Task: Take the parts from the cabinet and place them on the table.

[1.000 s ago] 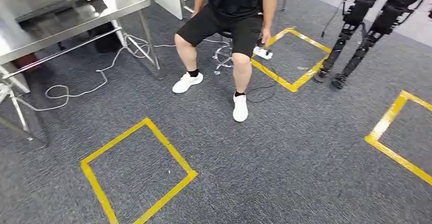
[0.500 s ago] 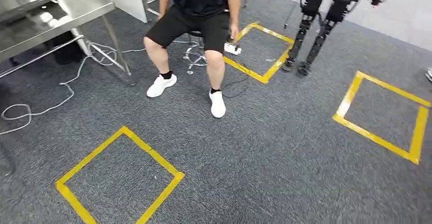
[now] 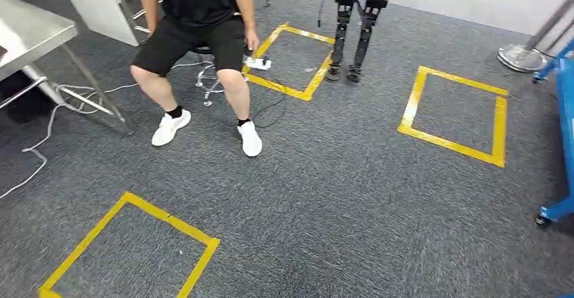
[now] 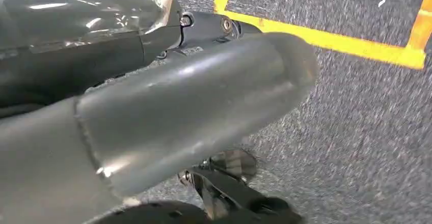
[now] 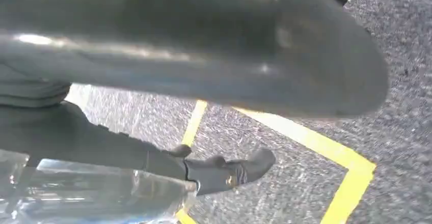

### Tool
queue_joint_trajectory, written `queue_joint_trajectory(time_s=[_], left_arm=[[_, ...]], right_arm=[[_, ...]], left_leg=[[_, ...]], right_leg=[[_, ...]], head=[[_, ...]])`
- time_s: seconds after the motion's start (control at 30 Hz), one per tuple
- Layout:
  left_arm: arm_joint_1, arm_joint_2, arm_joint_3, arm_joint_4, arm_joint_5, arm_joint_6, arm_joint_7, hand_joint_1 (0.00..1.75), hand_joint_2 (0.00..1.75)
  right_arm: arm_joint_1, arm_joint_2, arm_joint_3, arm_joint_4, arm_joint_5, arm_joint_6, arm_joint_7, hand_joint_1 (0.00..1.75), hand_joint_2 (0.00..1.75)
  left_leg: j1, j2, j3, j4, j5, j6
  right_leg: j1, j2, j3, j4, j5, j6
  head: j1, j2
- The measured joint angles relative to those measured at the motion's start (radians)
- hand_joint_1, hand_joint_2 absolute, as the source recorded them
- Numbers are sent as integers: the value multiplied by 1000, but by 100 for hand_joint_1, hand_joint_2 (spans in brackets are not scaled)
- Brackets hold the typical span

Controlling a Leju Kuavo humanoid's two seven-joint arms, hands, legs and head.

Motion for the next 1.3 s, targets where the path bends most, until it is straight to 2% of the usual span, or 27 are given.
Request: queue_joint_trajectory(time_s=[0.03,0.1,0.13,0.17,0.23,0.3,0.33,0.37,0.43,0.5,0.53,0.6,0.63,0.67,0.73,0.8,0.83,0.87,0.9,0.97,1.0,1.03,1.1,1.13,1.17,1.2,1.3], left_arm=[[0,0,0,0,0,0,0,0,0],[0,0,0,0,0,0,0,0,0],[-1,1,0,0,0,-1,2,0,0],[-1,1,0,0,0,-2,8,0,0],[-3,1,-1,0,-3,-6,22,0,0],[-5,0,-2,0,-12,-8,29,0,0],[-9,0,-3,0,-16,-10,30,0,0],[-9,1,-7,0,-23,-13,30,0,0],[-9,3,-16,0,-36,-20,31,0,0],[-15,2,-29,0,-45,-21,42,0,0],[-20,2,-31,0,-47,-27,45,0,0],[-32,2,-33,0,-49,-37,51,0,0],[-38,2,-33,0,-47,-40,54,0,0],[-41,7,-33,0,-42,-40,55,0,0],[-44,11,-33,0,-40,-41,56,0,0],[-54,11,-33,-1,-35,-41,56,0,0],[-58,13,-33,-2,-33,-40,55,0,0],[-58,15,-33,-2,-31,-39,53,0,0],[-57,15,-33,-2,-28,-38,52,0,0],[-51,17,-33,-2,-23,-38,51,0,0],[-49,18,-33,-2,-23,-38,51,0,0],[-47,19,-33,-2,-22,-38,51,0,0],[-47,21,-33,-2,-21,-38,52,0,0],[-47,21,-33,-2,-21,-38,52,0,0],[-45,22,-33,-1,-19,-38,52,0,0],[-44,22,-33,-1,-18,-37,50,0,0],[-43,20,-32,-1,-11,-28,45,0,0]], right_arm=[[2,0,0,0,1,-1,1,0,0],[3,0,0,0,2,-3,8,0,0],[2,2,0,0,5,-3,15,0,0],[-1,3,0,0,7,-4,22,0,0],[-2,6,0,0,10,-5,40,0,0],[1,10,0,1,10,-8,52,0,0],[0,10,0,1,10,-8,54,0,0],[-2,12,0,1,8,-10,57,0,0],[-8,15,0,1,3,-15,62,0,0],[-9,16,-3,1,-2,-18,66,0,0],[-7,16,-5,1,-2,-18,68,0,0],[-7,16,-7,1,-2,-19,65,0,0],[-10,16,-8,1,-2,-18,61,0,0],[-15,20,-7,1,2,-18,57,0,0],[-17,21,-7,0,5,-17,53,0,0],[-16,21,-7,1,7,-17,51,0,0],[-16,21,-7,0,10,-16,50,0,0],[-16,21,-7,0,11,-14,49,0,0],[-17,22,-8,1,16,-13,49,0,0],[-19,25,-7,0,17,-7,50,0,0],[-19,27,-7,1,17,-6,50,0,0],[-18,27,-7,1,17,-5,51,0,0],[-16,27,-7,1,18,-2,52,0,0],[-17,27,-7,1,20,0,52,0,0],[-18,27,-7,1,24,4,48,0,0],[-23,26,-7,0,27,6,46,0,0],[-16,23,-7,1,32,14,35,0,0]], left_leg=[[0,-1,15,-36,34,1],[4,-16,93,-203,130,6],[9,-63,128,-282,161,8],[11,-114,136,-307,146,9],[2,-84,128,-303,149,21],[0,-54,134,-318,163,43],[3,-39,135,-328,173,53],[0,-27,134,-330,175,61],[-5,12,130,-330,175,62],[-6,44,126,-330,175,62],[-6,58,127,-330,175,61],[-4,83,130,-330,174,58],[-4,95,133,-329,173,52],[-14,104,134,-326,167,43],[-18,125,141,-326,163,30],[-12,152,149,-330,161,20],[-1,126,146,-316,148,10],[0,67,131,-280,118,8],[2,25,97,-199,67,8],[2,1,20,-36,-6,6],[2,-1,-4,7,-10,7],[2,-2,-2,-4,11,9],[5,-9,56,-138,101,11],[11,-39,92,-220,144,10],[19,-106,112,-279,159,10],[18,-110,115,-294,152,10],[1,-71,115,-292,157,30]], right_leg=[[0,15,1,1,0,1],[-1,45,3,6,1,2],[-1,57,0,11,1,4],[11,67,-8,20,0,11],[5,89,-22,13,9,30],[5,110,-36,7,20,47],[5,52,-41,26,12,43],[8,0,-67,68,-20,37],[3,-25,-150,236,-101,31],[-2,-27,-193,341,-131,44],[-3,-28,-176,320,-121,52],[-7,-47,-79,161,-68,73],[-9,-86,-17,59,-45,77],[-3,-136,13,6,-37,68],[6,-114,7,10,-20,47],[9,-90,-5,8,-18,35],[-16,-77,9,3,-12,24],[-12,-69,7,3,-8,14],[-8,-59,4,3,-7,4],[-1,-32,0,3,-5,0],[2,-16,0,3,-5,0],[2,2,1,4,-4,0],[2,30,5,7,-4,1],[1,42,6,10,-4,2],[4,53,-3,17,-5,4],[15,64,-12,29,-8,11],[1,102,-36,17,6,40]], head=[[-1,0],[-1,0],[-1,0],[-1,0],[1,0],[0,0],[2,0],[7,0],[8,0],[8,0],[8,0],[8,0],[9,0],[13,0],[1,0],[2,0],[0,0],[-2,0],[-5,0],[-4,0],[-4,0],[-5,0],[-5,0],[-5,0],[-5,0],[-2,0],[-2,0]])
